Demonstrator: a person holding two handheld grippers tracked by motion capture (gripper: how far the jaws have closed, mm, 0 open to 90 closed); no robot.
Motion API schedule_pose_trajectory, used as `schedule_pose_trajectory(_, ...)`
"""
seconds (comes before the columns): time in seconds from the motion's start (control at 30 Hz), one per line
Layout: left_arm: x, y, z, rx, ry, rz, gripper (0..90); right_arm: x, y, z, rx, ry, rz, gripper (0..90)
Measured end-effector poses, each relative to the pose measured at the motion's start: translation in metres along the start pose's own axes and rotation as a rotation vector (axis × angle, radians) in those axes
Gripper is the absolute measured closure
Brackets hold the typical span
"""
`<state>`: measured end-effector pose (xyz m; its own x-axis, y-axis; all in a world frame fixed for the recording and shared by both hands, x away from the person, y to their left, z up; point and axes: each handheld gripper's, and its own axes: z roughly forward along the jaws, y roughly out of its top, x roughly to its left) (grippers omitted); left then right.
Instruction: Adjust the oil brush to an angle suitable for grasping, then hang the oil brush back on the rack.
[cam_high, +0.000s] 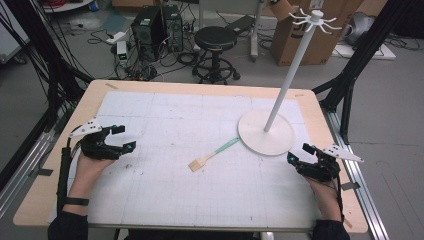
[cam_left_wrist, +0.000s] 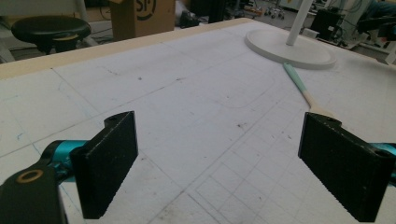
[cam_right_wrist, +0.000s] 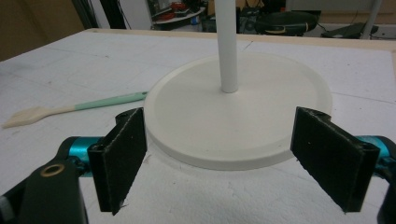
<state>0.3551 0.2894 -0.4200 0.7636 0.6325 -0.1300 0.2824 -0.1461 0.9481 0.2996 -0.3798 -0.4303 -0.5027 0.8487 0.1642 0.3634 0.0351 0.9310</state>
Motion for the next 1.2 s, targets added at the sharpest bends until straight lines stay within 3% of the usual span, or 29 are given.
schedule_pose_trajectory(0.53, -0.0024, 0.0013, 0.0025, -0.004, -0.008, -0.004, 12.7, 0.0003, 0.0013, -0.0011, -0.003, 0.002, 0.003, 17.7)
schedule_pose_trajectory(0.67, -0.0049, 0.0021, 0.0063, 0.013, -0.011, 0.002, 12.7, 0.0004, 0.0019, -0.0017, -0.005, 0.004, 0.004, 17.7)
schedule_pose_trajectory(1.2, -0.0083, 0.0074, 0.0043, -0.01, -0.033, -0.008, 12.6, -0.0004, 0.0039, -0.0025, -0.014, 0.001, 0.005, 17.7)
